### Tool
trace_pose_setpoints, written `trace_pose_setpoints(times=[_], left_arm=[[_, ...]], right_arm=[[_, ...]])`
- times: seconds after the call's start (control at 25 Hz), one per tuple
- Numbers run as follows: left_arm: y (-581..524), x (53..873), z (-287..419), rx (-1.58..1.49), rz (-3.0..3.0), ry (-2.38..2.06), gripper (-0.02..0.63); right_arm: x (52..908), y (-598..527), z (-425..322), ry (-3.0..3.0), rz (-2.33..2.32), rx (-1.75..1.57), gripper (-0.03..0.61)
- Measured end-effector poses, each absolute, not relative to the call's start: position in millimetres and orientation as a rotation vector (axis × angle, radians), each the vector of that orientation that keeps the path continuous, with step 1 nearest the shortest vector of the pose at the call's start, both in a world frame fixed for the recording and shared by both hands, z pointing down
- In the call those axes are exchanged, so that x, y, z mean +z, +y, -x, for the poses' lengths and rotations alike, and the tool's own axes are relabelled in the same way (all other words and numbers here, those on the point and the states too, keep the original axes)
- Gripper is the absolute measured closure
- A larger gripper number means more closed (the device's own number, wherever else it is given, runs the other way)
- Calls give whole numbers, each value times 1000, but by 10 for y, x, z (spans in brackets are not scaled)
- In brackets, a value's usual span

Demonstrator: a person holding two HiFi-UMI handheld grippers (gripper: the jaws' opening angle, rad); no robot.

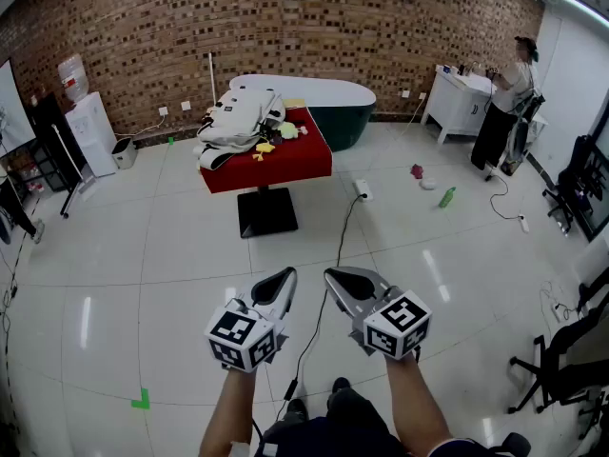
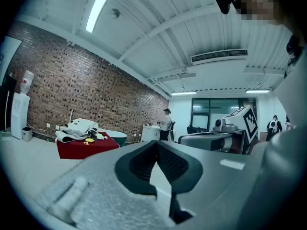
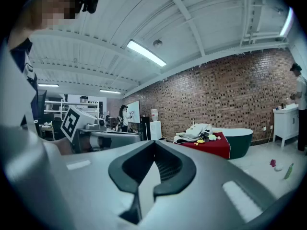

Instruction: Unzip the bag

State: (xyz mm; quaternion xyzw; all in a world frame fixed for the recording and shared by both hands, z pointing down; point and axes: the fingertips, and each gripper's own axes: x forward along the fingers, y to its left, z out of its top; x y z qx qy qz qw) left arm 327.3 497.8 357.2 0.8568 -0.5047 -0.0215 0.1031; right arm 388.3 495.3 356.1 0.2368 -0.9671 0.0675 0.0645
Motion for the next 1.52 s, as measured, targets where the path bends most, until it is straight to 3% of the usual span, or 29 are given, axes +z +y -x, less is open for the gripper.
trace_pose_setpoints(times=[0.92, 1.2, 1.52], left_arm=[[2738, 3839, -3087, -7, -2315, -1755, 612], [2099, 3885, -2673, -24, -2320, -1781, 612], [1246, 4229, -1731, 74, -2331, -1730, 612]], right_arm=[[3711, 2475, -3781, -3004, -381, 198, 574], [3855, 1890, -3379, -2988, -367, 206, 574], [4064, 1111, -2436, -2953, -430, 265, 574]])
